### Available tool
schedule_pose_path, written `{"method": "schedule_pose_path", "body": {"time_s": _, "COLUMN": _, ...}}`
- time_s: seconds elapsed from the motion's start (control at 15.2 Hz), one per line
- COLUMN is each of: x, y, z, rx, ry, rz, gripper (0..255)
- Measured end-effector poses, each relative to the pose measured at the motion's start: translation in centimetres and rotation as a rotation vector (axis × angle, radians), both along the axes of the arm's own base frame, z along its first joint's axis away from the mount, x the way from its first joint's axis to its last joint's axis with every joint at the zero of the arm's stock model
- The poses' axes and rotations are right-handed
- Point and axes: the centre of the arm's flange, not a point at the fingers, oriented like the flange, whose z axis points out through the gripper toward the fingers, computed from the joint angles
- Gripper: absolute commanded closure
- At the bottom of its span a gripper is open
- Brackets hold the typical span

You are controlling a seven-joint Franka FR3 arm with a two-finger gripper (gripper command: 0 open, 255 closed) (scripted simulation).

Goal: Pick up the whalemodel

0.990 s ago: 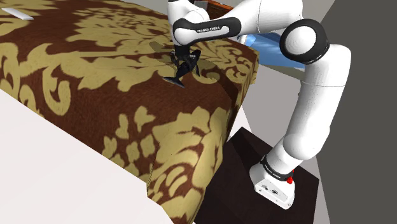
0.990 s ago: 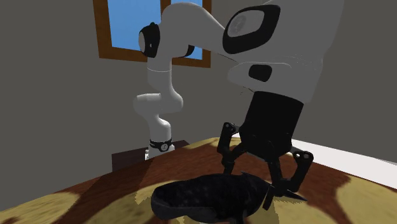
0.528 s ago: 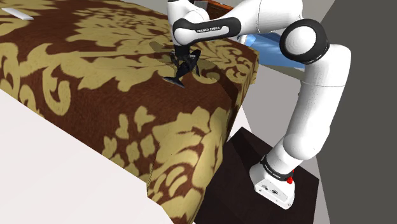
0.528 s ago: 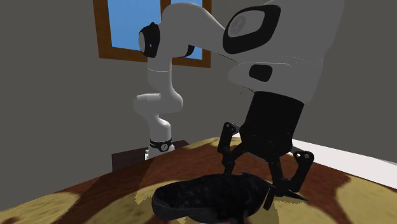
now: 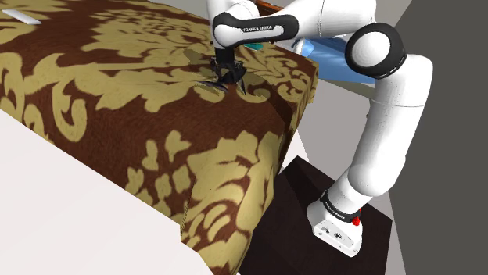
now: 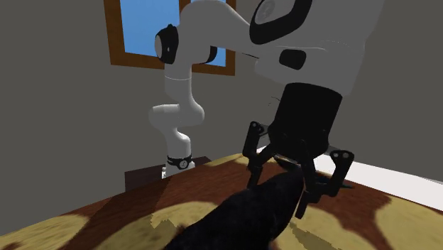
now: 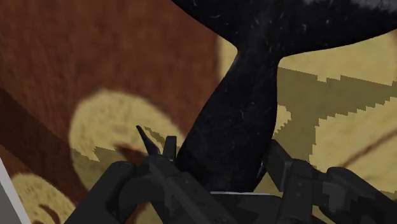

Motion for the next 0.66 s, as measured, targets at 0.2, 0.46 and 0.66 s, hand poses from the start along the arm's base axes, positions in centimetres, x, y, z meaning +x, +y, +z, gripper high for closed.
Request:
{"method": "schedule_pose_path", "body": {"time_s": 0.2, "x": -0.1, "y": 0.0, "z": 1.6, "rx": 0.000, "ry": 0.000, "rz": 0.000, "gripper": 255}}
{"method": "schedule_pose_path", "body": {"time_s": 0.46, "x": -0.1, "y": 0.2, "z": 3.6, "rx": 0.000, "ry": 0.001, "rz": 0.000, "gripper": 255}}
{"method": "schedule_pose_path", "body": {"time_s": 0.66, "x": -0.1, "y": 0.2, "z": 4.9, "rx": 0.000, "ry": 0.000, "rz": 0.000, "gripper": 255}}
